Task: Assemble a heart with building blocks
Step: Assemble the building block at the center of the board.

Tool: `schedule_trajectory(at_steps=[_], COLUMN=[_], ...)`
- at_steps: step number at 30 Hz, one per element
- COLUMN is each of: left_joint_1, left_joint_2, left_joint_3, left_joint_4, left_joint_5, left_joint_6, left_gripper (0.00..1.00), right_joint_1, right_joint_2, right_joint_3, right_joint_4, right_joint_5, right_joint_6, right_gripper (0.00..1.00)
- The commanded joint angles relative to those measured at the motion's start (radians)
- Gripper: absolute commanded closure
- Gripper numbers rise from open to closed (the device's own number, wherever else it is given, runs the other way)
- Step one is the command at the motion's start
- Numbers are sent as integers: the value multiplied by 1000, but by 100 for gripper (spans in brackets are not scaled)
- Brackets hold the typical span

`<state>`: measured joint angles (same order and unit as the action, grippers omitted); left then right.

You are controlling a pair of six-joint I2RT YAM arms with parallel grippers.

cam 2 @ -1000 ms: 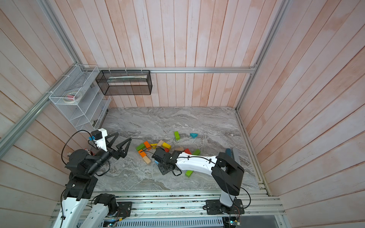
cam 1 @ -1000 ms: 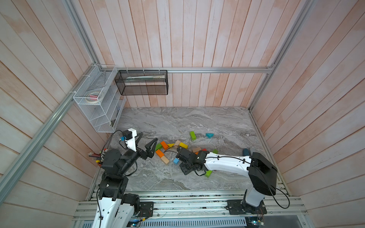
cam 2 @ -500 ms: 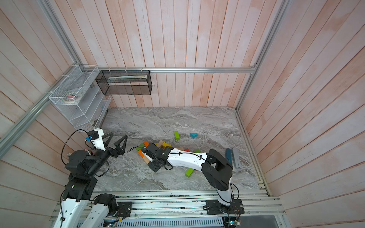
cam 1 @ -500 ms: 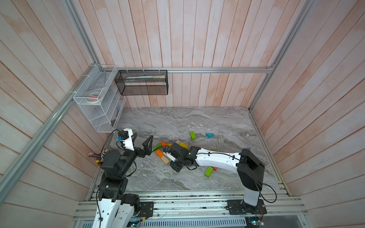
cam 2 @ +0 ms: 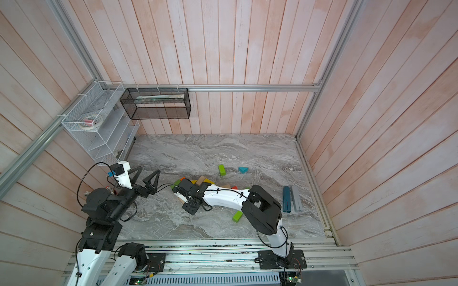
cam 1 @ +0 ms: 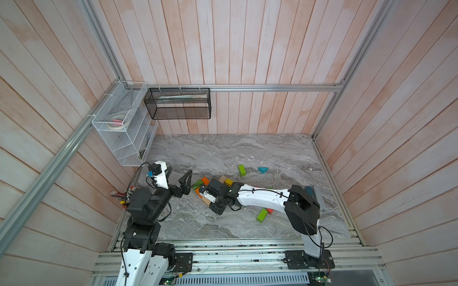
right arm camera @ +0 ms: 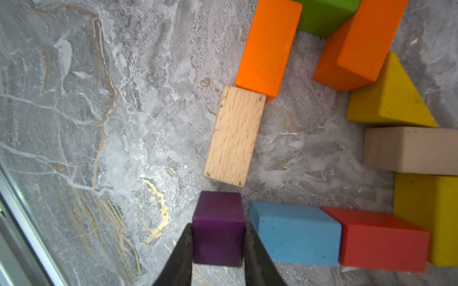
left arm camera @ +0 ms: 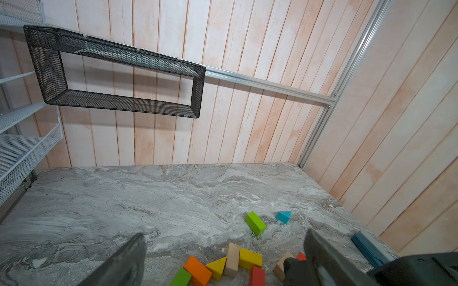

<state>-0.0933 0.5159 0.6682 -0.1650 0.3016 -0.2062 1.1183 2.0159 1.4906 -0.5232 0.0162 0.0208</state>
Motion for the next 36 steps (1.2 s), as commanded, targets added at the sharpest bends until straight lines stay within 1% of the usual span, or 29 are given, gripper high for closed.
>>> schedule_trajectory(at_steps=[1, 24, 26, 33, 36], left_joint_1=[4, 4, 4, 4, 4], left_joint_2=[0, 8, 8, 7, 4], left_joint_3=[0, -4, -3, -3, -5], left_joint_4=[2, 10, 11, 12, 13], left_joint_5=[2, 21, 23, 27, 32], left_joint_6=[0, -5, -5, -7, -6], left_gripper=[0, 0, 0, 0, 0], right_joint_1=[-7, -23, -22, -22, -22], right_joint_2=[33, 67, 67, 56, 38], right_joint_3=[27, 51, 54, 78, 87], right_joint_4=[-25, -8, -9, -7, -2], right_joint_5=[-2, 10, 11, 10, 6], right_joint_6=[-17, -23, -25, -28, -27], right_gripper=[77, 72, 69, 51, 49])
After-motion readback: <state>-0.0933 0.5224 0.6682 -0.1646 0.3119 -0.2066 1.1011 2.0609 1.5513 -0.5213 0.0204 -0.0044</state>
